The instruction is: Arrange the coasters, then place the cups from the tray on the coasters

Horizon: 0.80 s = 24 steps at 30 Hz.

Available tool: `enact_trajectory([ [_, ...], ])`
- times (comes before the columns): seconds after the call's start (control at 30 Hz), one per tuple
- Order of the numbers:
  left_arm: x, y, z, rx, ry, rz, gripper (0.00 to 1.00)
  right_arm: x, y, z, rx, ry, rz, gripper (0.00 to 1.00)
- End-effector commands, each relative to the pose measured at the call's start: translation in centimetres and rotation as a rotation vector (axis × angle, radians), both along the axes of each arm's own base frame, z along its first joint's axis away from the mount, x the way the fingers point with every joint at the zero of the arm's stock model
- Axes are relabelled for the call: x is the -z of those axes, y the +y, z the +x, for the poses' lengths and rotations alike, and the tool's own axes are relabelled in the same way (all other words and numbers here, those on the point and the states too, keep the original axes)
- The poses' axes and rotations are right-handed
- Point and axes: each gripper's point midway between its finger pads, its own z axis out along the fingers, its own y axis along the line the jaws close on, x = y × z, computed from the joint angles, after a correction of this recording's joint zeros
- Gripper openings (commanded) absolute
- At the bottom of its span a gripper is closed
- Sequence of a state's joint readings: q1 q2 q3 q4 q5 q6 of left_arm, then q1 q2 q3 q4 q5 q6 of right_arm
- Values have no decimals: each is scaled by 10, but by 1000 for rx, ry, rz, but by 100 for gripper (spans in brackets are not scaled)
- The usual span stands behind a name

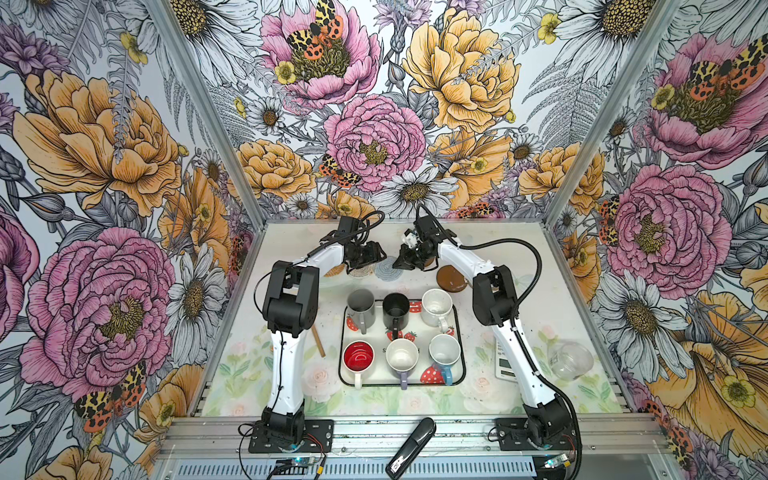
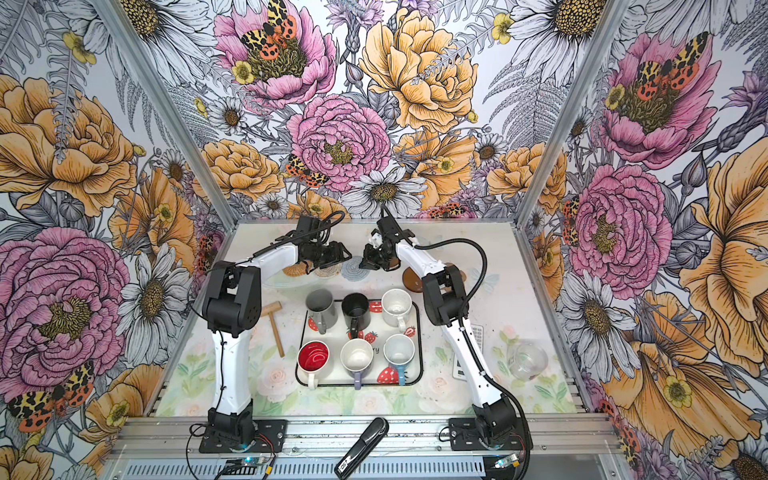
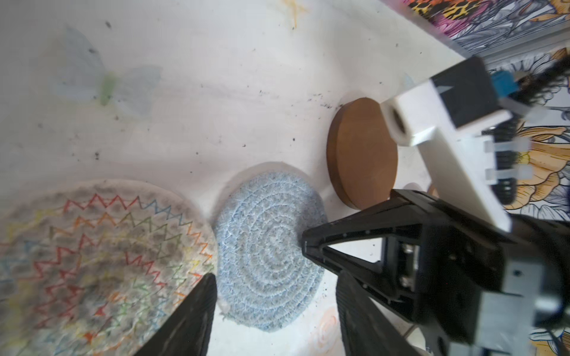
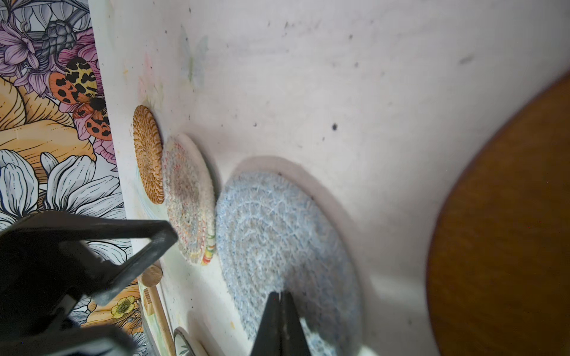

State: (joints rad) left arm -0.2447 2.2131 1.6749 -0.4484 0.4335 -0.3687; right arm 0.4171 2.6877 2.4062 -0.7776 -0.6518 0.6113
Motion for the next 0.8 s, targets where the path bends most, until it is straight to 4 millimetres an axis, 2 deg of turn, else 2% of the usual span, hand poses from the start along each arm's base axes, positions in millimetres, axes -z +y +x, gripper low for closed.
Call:
enact_trajectory([
  [0.0, -2, 2, 7, -12, -2, -16, 63, -2, 1, 4, -4, -10, 14, 0],
  [0.17, 14, 10, 6, -29, 25, 0, 64, -1, 1, 4, -4, -6, 15, 0],
  [0.4, 25, 22, 5, -51, 46, 18, 63, -2, 1, 4, -4, -6, 17, 0],
  [0.77, 19, 26, 8, -63, 34, 18, 63, -8, 3, 3, -12, -13, 27, 0],
])
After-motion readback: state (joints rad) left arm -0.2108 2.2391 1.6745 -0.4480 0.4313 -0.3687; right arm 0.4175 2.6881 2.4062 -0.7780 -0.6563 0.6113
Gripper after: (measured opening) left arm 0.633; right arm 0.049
